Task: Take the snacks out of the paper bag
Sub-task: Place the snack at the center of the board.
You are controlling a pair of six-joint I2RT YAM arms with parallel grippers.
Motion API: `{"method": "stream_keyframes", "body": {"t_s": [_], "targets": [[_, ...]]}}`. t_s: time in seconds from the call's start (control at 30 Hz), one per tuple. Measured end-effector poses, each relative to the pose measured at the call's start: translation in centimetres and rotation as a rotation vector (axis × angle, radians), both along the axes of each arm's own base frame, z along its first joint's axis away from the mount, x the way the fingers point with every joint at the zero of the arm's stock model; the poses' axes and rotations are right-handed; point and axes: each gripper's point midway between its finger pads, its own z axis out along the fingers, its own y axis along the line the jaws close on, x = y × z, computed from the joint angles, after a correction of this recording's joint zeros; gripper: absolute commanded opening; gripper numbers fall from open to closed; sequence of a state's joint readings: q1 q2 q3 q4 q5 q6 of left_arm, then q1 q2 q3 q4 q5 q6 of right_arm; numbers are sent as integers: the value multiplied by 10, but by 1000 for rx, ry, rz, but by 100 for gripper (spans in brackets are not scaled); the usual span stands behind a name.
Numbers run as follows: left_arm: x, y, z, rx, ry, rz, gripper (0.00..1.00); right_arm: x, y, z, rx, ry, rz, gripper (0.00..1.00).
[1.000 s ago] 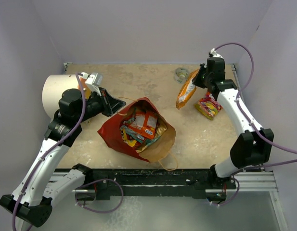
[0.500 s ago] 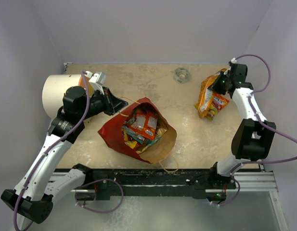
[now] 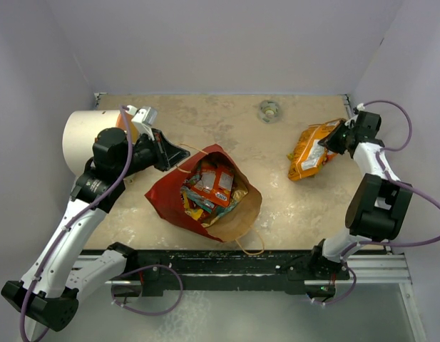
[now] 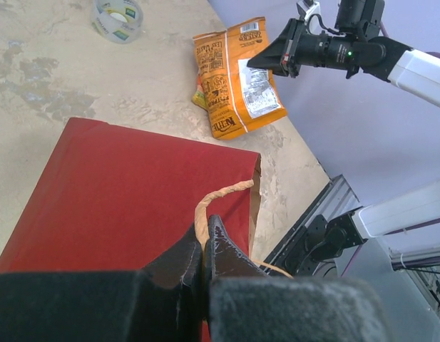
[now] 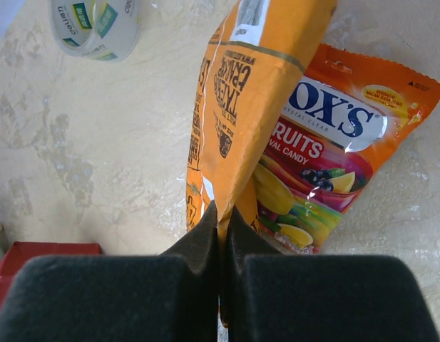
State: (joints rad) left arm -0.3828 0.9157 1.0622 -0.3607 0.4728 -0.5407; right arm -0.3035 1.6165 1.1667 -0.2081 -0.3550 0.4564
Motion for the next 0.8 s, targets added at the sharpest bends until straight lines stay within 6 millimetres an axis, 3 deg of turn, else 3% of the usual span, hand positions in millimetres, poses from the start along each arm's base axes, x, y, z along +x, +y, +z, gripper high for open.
{"method": "stream_keyframes", "body": {"t_s": [0.13,0.27,0.6,0.8], "targets": [[-1,0,0,-2,1,-3,0,2,-1,-7,32,-25,-23,0],[-1,0,0,-2,1,-3,0,8,10,-11,97,-82,-18,0],[-2,0,2,-16,13,1,0,36,79,34,219,-260,161,0],[-4,1,5,-21,5,2,0,50,67,51,237,-305,126,0]]}}
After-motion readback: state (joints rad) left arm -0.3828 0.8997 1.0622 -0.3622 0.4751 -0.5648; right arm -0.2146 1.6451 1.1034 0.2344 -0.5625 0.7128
